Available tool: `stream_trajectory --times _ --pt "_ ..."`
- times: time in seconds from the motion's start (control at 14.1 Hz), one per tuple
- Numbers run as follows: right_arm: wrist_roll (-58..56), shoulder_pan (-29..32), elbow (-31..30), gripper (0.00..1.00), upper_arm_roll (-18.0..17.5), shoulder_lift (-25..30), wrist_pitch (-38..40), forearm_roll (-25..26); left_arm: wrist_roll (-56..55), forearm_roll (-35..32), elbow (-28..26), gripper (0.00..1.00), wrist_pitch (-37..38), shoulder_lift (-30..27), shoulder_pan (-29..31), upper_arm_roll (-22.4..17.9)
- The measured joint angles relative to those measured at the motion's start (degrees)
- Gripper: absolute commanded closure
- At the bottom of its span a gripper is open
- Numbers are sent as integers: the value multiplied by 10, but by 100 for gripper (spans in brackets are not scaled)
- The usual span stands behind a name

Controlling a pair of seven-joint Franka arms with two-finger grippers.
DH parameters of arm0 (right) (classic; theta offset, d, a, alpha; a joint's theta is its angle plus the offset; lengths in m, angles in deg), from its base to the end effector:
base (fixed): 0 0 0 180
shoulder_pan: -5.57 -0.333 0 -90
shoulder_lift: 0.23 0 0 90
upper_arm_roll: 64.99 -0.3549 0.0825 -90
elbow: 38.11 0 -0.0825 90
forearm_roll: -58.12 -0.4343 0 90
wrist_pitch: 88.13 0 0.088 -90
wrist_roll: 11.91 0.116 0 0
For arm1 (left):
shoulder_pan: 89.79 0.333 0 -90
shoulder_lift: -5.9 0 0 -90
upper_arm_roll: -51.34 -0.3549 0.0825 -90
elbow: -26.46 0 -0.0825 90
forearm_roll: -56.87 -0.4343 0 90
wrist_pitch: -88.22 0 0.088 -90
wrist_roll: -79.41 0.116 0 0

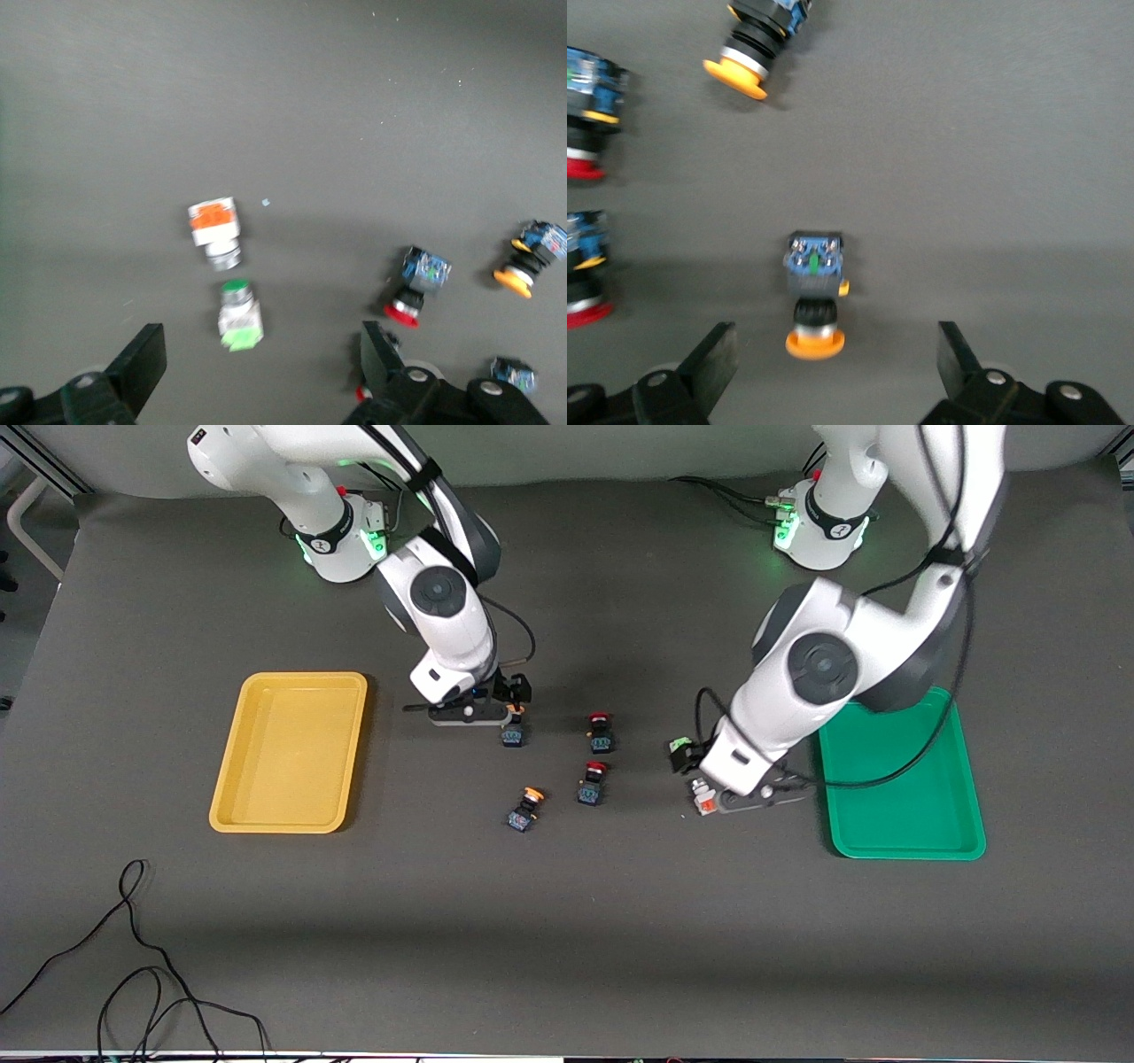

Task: Place green and yellow buttons in trays
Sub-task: 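Grasp the orange-capped and green-capped buttons with the right and left grippers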

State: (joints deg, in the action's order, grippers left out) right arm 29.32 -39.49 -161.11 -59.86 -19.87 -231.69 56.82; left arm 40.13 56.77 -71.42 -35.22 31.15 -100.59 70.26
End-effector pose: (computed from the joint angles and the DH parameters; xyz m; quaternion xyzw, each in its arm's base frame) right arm 0.4724 0.3955 0.2306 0.9998 -0.0177 0.0120 0.0005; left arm 0.6396 -0.3376 0.3501 0.9927 0.0983 -0.0270 0.0644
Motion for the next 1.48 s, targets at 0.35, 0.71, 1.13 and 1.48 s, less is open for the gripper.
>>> stream_trajectory --times 0.35,0.71,1.13,1.48 --pt "0 -1 9 0 0 -79 -77 1 -1 -43 -16 1 -21 49 -5 0" --pt "0 -2 40 61 -1 -95 -81 1 -25 -47 -99 2 -92 49 -16 0" --pt "-1 -2 42 77 -1 -96 -81 1 -100 -48 -149 3 -121 49 -36 0" --pt "-13 -1 78 78 3 -86 7 1 -110 -48 -158 24 -124 52 -42 0"
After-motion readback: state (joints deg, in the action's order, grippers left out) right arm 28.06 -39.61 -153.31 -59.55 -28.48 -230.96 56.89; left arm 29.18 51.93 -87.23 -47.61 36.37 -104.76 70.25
